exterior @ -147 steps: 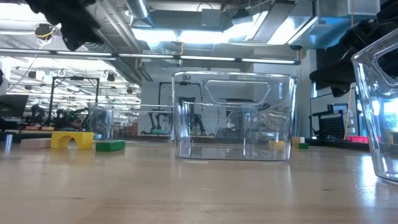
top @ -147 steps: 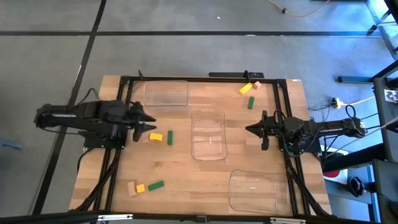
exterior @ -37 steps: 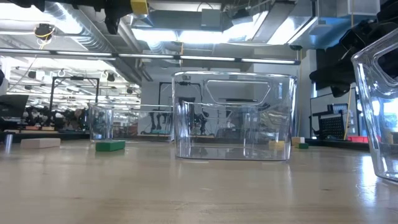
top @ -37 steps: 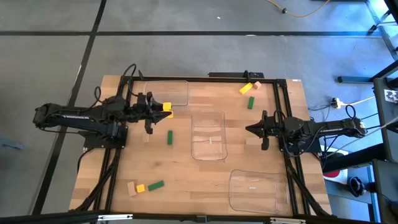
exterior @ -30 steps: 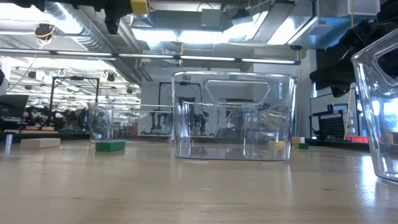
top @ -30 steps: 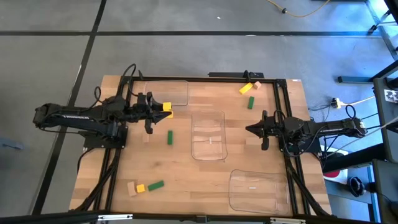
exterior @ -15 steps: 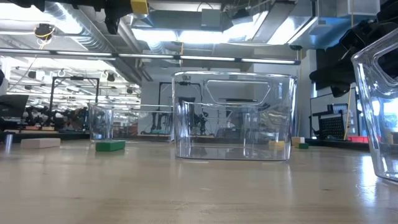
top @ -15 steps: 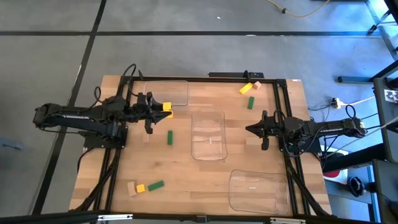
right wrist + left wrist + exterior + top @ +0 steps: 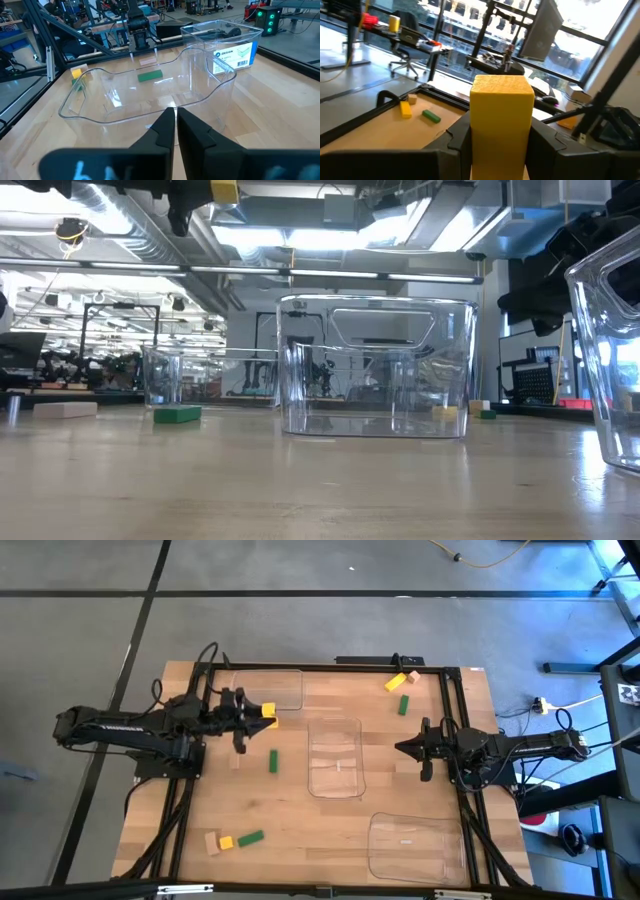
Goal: Sort & place blocks by color
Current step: Put the middle left yellow block into the top transparent bin
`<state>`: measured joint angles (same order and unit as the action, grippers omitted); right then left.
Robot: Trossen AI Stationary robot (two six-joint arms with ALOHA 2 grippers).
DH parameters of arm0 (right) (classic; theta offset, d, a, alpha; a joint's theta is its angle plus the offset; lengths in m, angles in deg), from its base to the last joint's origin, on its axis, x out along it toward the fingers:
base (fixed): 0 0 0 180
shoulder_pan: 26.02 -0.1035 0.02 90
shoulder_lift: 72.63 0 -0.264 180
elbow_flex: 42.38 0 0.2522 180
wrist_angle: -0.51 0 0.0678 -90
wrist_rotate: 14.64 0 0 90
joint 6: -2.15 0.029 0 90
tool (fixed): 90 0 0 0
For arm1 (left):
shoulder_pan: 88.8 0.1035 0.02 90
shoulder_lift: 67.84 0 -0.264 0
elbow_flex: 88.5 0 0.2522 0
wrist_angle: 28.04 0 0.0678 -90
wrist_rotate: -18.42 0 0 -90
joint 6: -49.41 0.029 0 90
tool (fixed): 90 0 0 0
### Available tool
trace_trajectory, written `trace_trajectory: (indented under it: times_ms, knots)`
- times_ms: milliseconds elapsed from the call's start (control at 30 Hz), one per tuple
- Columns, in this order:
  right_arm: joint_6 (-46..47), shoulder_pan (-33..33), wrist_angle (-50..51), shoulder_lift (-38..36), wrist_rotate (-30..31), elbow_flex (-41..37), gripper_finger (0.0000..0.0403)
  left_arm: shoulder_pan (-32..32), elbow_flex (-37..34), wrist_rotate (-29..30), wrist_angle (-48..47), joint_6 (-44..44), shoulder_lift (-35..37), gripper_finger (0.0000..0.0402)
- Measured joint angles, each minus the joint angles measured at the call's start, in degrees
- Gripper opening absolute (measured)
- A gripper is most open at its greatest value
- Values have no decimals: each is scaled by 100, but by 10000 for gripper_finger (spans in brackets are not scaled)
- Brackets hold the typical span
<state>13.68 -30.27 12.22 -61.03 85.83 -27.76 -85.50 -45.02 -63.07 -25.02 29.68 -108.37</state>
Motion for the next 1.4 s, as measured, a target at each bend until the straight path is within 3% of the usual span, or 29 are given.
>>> trace_trajectory:
  times_ms: [1200, 1400]
  knots:
    - [0, 0, -2, 2, -2, 0, 23, 179, 7, 92, -75, -382, -158, 119]
    - [0, -1, -2, 2, -2, -1, 23, 444, 122, 99, -155, -555, -362, 119]
